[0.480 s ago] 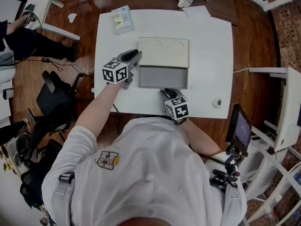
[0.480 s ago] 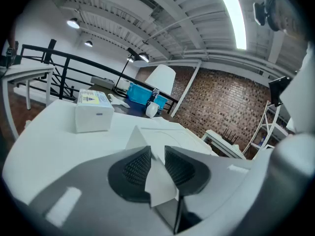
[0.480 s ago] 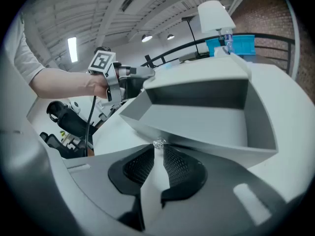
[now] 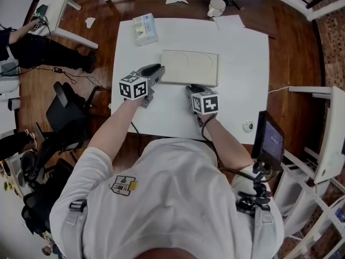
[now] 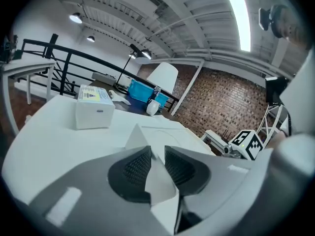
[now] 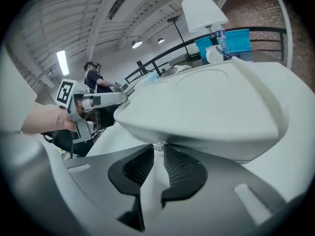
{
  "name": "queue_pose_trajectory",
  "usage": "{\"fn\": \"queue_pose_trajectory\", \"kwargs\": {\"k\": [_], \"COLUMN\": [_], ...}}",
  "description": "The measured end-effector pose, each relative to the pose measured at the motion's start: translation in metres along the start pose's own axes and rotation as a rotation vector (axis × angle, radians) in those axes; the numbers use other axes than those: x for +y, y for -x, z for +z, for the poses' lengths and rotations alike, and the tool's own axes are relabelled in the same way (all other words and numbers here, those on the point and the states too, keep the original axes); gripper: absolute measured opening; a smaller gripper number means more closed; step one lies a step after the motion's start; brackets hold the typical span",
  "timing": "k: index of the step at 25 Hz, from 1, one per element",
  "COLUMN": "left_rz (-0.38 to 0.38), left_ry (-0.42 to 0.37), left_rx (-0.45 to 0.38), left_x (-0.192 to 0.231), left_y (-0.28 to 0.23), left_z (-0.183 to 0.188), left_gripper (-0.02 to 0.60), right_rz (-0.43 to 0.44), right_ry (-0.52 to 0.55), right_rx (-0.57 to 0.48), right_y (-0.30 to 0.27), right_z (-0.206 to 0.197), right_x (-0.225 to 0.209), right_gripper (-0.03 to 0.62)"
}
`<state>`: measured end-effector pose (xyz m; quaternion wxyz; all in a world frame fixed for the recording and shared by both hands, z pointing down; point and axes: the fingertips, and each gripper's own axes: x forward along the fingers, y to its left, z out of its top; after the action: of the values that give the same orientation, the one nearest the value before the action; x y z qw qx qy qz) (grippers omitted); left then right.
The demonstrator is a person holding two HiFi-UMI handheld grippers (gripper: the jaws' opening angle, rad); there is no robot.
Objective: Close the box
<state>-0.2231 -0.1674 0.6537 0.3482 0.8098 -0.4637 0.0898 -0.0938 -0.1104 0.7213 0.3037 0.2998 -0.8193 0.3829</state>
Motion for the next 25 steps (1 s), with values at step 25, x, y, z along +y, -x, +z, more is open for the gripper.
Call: {"fn": "queue_pose_trajectory", "kwargs": {"k": [25], "left_rz": [-0.048], "left_ry": [-0.090], "left_rx": [0.007], "left_x": [-0.076], "left_y": [0.062], "left_z": [-0.147], "left_gripper": [0.000], "right_rz": [-0.145], "right_ry": [0.092], "right_rx": [-0.237], "right_y": [0.150], "right_z": [-0.096], "right_x": [-0.080], "right_gripper": [0.000]}}
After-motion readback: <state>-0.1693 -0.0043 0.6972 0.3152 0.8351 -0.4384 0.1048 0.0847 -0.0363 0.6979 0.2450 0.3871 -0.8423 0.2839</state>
